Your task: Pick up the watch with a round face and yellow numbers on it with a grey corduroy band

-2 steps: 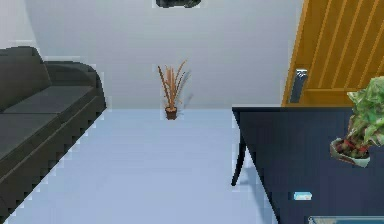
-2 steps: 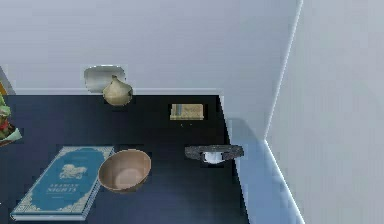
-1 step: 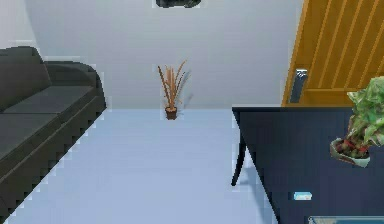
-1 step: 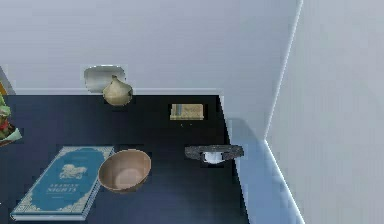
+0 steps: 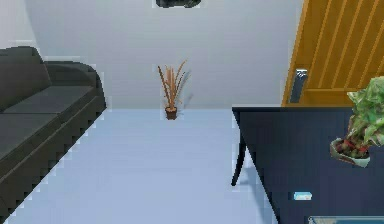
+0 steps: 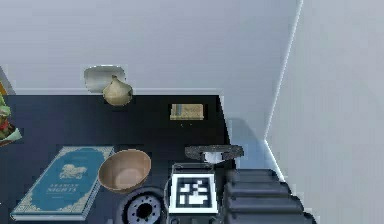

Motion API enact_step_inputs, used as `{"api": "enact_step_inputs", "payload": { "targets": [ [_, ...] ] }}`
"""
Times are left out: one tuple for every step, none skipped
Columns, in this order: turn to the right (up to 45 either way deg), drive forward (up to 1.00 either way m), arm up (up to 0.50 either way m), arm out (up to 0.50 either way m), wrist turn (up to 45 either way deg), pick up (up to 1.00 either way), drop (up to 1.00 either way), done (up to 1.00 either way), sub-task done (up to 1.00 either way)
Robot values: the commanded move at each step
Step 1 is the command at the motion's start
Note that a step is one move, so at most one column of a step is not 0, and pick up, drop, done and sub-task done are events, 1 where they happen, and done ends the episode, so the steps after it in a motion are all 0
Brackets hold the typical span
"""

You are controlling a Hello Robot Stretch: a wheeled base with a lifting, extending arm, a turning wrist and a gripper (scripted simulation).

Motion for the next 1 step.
{"api": "enact_step_inputs", "payload": {
  "targets": [
    [0.0, 0.00, 0.00, 0.34, 0.0, 0.00, 0.00, 0.00, 0.00]
  ]
}}
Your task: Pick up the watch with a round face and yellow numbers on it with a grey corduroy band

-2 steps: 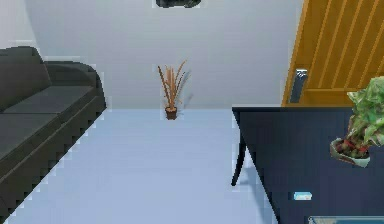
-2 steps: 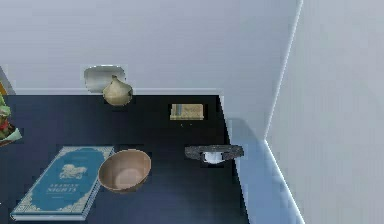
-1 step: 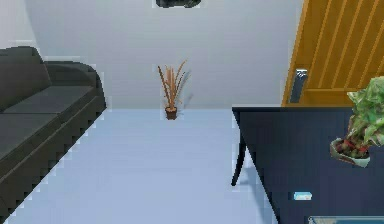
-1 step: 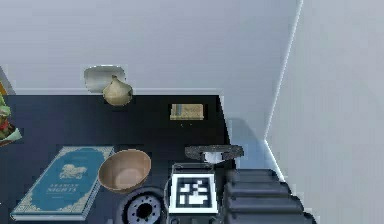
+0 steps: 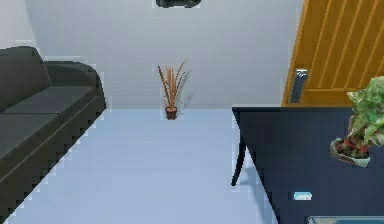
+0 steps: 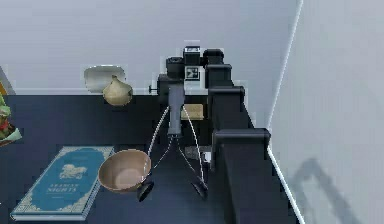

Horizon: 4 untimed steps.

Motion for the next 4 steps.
{"api": "enact_step_inputs", "payload": {
  "targets": [
    [0.0, 0.00, 0.00, 0.00, 45.0, 0.00, 0.00, 0.00, 0.00],
    [0.0, 0.00, 0.00, 0.00, 45.0, 0.00, 0.00, 0.00, 0.00],
    [0.0, 0.00, 0.00, 0.00, 45.0, 0.00, 0.00, 0.00, 0.00],
    [0.0, 0.00, 0.00, 0.00, 45.0, 0.00, 0.00, 0.00, 0.00]
  ]
}}
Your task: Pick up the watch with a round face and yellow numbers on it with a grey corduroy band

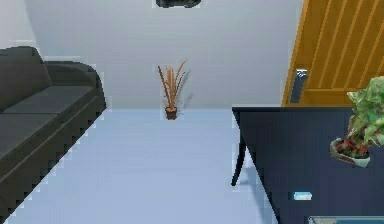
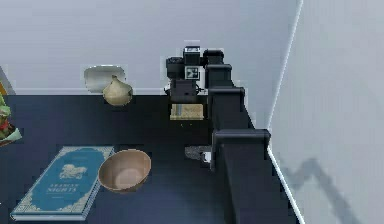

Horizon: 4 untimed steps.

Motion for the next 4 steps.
{"api": "enact_step_inputs", "payload": {
  "targets": [
    [0.0, 0.00, -0.28, 0.00, 0.0, 0.00, 0.00, 0.00, 0.00],
    [0.0, 0.00, 0.00, 0.00, 0.0, 1.00, 0.00, 0.00, 0.00],
    [0.0, 0.00, 0.10, 0.00, 0.0, 0.00, 0.00, 0.00, 0.00],
    [0.0, 0.00, 0.00, 0.00, 0.0, 0.00, 0.00, 1.00, 0.00]
  ]
}}
